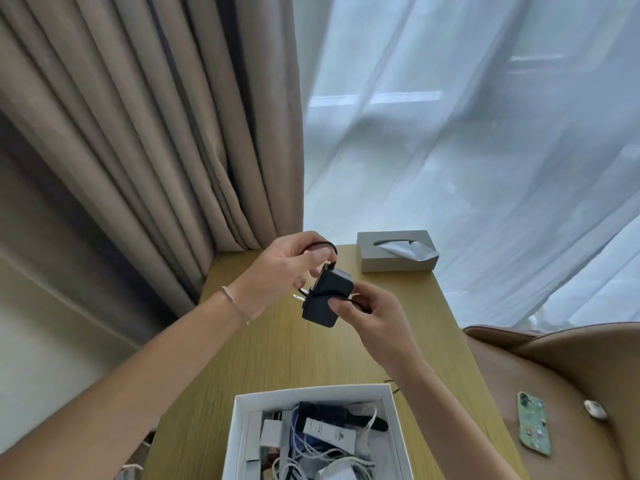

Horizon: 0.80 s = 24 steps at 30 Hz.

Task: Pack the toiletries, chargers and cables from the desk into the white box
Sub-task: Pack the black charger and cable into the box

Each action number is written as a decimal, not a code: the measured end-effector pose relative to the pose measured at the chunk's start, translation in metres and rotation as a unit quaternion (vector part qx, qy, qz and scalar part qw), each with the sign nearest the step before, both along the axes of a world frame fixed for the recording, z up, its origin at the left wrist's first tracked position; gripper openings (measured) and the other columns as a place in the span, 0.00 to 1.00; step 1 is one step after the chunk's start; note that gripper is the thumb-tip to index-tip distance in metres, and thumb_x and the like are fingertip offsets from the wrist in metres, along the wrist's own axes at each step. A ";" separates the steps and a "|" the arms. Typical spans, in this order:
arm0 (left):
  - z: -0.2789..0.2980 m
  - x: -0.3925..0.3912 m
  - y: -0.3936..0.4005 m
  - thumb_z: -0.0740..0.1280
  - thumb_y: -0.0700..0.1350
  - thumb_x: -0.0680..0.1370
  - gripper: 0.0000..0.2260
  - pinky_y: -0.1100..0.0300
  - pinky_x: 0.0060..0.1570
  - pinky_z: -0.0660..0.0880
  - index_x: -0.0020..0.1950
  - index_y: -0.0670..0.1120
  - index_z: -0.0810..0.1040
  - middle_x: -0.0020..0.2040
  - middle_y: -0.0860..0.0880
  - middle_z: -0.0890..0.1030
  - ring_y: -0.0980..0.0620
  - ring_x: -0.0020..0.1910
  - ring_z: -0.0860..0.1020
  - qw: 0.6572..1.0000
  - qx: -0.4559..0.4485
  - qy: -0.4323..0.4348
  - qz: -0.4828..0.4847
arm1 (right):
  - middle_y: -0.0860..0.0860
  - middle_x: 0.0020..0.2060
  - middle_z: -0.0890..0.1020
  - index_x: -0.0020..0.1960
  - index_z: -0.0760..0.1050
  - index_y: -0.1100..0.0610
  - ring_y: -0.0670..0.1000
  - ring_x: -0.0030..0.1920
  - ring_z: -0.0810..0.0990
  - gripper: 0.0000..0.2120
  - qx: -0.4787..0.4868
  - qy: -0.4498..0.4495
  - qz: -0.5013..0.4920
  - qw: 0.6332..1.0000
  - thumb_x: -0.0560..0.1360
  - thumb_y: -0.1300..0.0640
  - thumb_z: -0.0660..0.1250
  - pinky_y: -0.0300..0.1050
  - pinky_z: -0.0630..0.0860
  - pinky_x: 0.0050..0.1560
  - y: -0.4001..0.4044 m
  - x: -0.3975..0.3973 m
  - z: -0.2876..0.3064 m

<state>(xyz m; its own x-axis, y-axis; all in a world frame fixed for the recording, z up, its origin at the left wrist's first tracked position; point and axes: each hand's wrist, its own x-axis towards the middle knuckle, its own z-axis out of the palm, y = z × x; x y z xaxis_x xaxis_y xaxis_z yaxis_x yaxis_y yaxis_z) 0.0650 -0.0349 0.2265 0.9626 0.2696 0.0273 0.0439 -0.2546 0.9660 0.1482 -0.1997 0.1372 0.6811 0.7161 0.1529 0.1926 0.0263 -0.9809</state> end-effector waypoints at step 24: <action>-0.055 -0.060 -0.033 0.76 0.49 0.74 0.20 0.66 0.30 0.76 0.60 0.39 0.78 0.47 0.41 0.79 0.52 0.34 0.77 0.889 -0.443 0.031 -0.111 | 0.46 0.30 0.67 0.39 0.70 0.54 0.48 0.31 0.62 0.14 -0.098 0.203 0.408 0.885 0.82 0.54 0.66 0.40 0.63 0.35 -0.053 0.025 -0.005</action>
<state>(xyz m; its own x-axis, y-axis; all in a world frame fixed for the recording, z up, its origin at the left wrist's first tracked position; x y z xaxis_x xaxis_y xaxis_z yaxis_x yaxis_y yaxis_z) 0.0054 -0.0684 0.1715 0.9871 -0.0376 -0.1558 0.1474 0.5955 0.7897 0.1733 -0.2523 0.1323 -0.1035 0.9805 -0.1672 -0.1807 -0.1839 -0.9662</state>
